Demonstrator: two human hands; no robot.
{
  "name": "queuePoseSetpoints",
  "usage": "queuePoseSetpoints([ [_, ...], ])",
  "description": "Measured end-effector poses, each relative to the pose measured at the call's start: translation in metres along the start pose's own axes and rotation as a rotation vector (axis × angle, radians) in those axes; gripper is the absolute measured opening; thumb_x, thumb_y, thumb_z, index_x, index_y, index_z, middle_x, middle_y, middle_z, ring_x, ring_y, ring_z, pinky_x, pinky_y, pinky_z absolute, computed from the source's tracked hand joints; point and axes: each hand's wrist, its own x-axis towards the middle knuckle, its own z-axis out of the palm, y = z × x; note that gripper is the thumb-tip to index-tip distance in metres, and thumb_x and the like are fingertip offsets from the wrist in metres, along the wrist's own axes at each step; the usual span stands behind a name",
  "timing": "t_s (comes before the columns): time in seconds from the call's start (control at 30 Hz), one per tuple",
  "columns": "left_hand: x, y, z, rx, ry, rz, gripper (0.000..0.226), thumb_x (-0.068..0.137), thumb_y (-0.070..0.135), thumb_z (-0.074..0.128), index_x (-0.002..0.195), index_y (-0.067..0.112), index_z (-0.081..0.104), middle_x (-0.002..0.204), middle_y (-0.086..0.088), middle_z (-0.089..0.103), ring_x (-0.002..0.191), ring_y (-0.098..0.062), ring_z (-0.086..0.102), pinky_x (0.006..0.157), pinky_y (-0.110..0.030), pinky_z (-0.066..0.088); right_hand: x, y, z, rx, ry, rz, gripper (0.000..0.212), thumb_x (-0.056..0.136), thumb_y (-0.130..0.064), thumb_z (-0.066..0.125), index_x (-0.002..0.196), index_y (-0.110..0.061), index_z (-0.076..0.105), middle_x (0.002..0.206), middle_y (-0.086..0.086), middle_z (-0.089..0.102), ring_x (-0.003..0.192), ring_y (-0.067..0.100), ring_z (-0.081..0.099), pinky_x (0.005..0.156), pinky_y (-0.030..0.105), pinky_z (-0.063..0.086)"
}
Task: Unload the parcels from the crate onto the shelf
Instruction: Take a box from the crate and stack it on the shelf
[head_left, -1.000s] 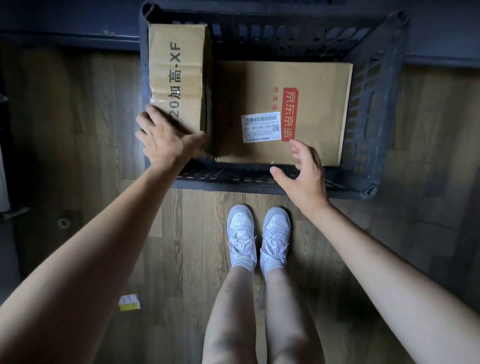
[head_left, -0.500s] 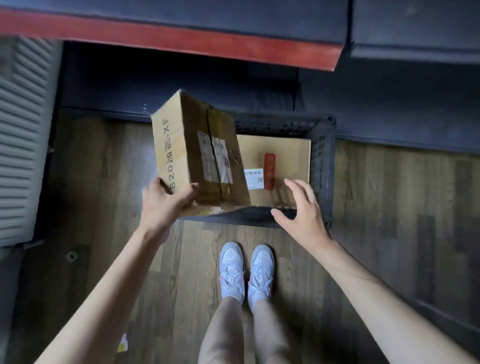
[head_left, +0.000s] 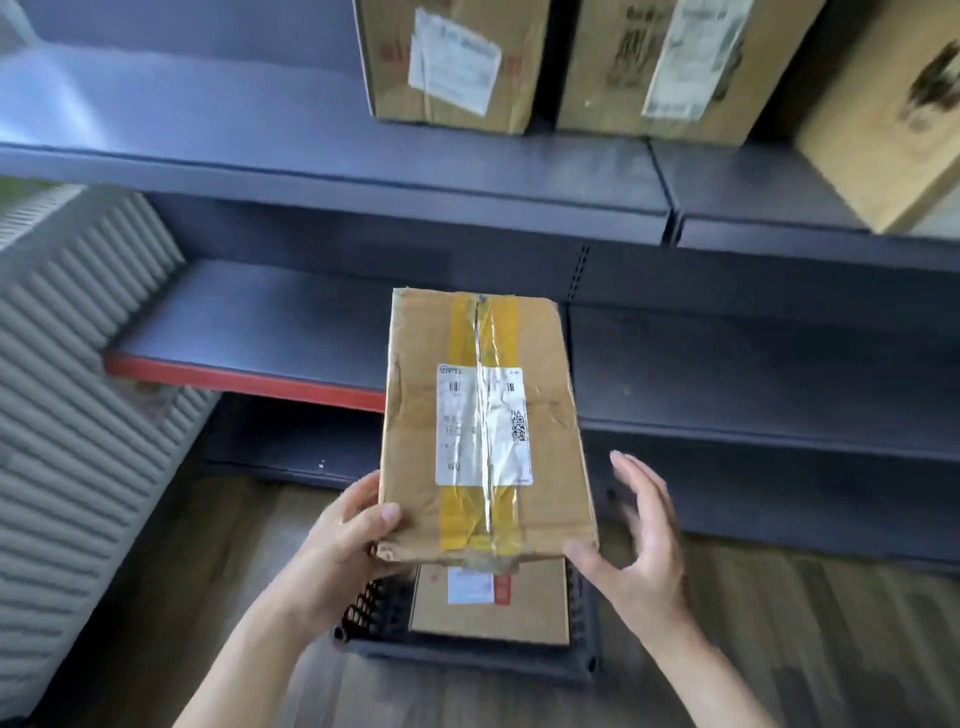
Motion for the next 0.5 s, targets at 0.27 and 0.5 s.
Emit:
queuePoseSetpoints([
  [0.27,-0.062,0.116,0.033,-0.008,-0.183,0.324,0.075,0.058,0.048,0.083,0.123,0.019,0.059,0.123,-0.017,0.063,0.108,-0.036,0.063,0.080,-0.035,0.055,0.016,-0.124,-0.044,0.040,0.037,-0.234,0.079,0.060,-0.054,0.067,0.130,-0.041,0.034,0.138,-0.018,0.039,0.129,0.004,0.038,0.103,0.017,0.036],
  [0.5,-0.111,0.199,0.057,0.064,-0.237,0.567,0.089,0.052,0.046,0.087,0.129,0.016,0.052,0.119,-0.013,0.066,0.107,-0.025,0.064,0.080,-0.030,0.054,0.022,-0.210,-0.073,0.243,0.053,-0.465,0.076,0.062,-0.037,0.071,0.132,-0.038,0.041,0.135,-0.004,0.048,0.125,0.017,0.048,0.099,0.026,0.044],
])
